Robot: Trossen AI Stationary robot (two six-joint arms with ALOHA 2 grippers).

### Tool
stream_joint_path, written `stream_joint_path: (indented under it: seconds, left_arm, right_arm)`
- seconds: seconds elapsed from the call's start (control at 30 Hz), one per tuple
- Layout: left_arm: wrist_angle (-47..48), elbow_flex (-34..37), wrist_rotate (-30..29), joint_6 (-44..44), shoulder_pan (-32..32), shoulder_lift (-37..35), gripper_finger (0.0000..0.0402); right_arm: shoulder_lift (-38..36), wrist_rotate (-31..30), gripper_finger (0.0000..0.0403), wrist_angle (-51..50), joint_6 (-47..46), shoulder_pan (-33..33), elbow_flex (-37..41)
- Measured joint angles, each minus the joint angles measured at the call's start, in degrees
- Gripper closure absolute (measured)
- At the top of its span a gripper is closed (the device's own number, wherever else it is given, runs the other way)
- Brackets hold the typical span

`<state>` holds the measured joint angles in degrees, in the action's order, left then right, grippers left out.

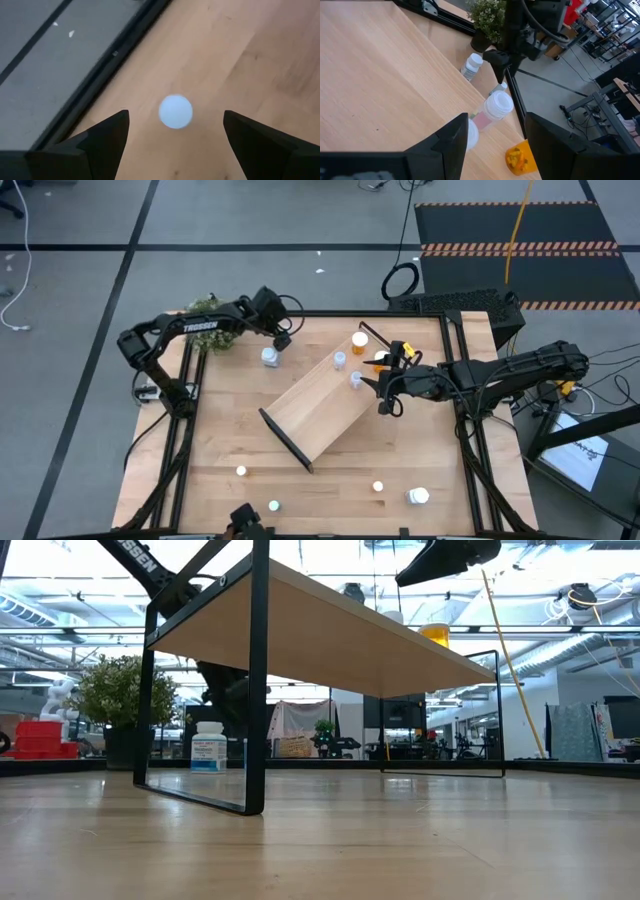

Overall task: Pick and place medicine bottles onto shelf by color
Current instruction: Put the top blue pill bottle on the shelf

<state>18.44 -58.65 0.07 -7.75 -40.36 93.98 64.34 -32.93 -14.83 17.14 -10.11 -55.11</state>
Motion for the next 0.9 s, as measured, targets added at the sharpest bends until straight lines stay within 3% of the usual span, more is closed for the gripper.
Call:
stream_joint_path:
  seconds: [0.57, 0.9]
  left_arm:
    - [-3.82, -0.02, -0.15, 1.29, -0.83, 3.42, 0.0077]
    - [-2.50, -0.02, -0.15, 1.44, -0.76, 3.40, 0.0149]
  right_arm:
    - [0.00, -0.02, 0.0211, -0.17, 0.05, 0.00, 0.00]
    - [0.00, -0.02, 0.0211, -0.44, 0.24, 0.00, 0.00]
